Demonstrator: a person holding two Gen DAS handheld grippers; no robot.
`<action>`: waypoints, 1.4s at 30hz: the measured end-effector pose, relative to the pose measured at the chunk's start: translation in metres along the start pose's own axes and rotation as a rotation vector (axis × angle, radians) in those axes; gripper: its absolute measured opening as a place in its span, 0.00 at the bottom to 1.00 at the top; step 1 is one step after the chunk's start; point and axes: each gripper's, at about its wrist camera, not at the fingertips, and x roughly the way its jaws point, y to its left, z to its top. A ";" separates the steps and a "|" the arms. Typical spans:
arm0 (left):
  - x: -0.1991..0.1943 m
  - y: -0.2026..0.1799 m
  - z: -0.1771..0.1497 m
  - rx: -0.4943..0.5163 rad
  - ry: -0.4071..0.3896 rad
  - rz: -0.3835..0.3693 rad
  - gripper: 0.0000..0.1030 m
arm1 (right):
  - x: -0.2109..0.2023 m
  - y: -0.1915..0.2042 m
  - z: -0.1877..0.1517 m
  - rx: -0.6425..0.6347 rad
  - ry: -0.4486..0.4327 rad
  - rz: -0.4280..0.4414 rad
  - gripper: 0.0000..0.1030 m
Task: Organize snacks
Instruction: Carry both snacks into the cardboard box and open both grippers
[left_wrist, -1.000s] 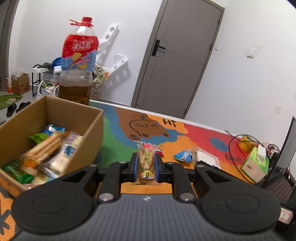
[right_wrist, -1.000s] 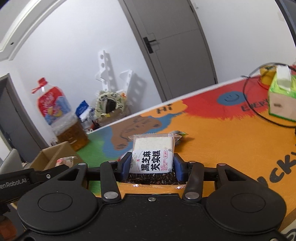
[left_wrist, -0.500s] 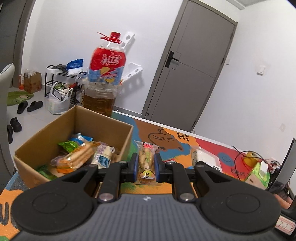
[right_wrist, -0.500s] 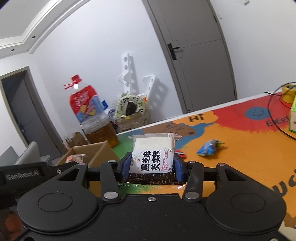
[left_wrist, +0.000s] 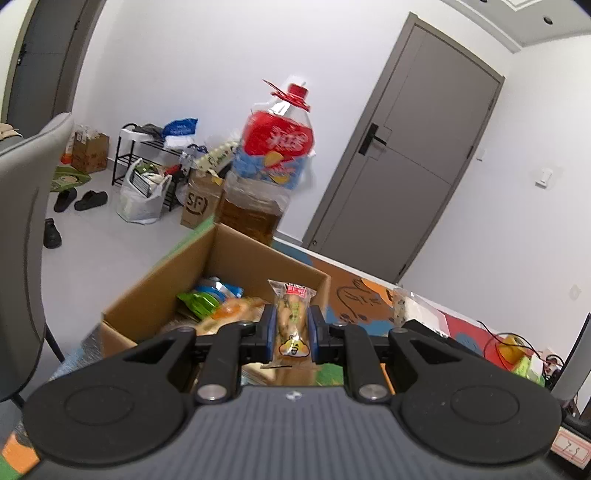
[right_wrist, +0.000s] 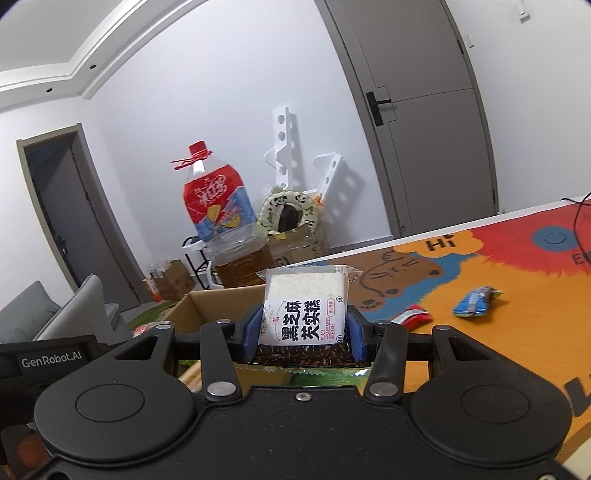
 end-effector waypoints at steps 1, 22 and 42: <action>0.000 0.003 0.002 -0.005 -0.004 -0.001 0.16 | 0.001 0.003 0.000 -0.003 -0.001 0.004 0.45; 0.054 0.057 0.028 -0.081 0.059 0.003 0.16 | 0.059 0.049 0.002 -0.032 0.060 0.048 0.45; 0.053 0.087 0.047 -0.152 0.046 0.052 0.33 | 0.095 0.069 0.007 -0.019 0.122 0.116 0.53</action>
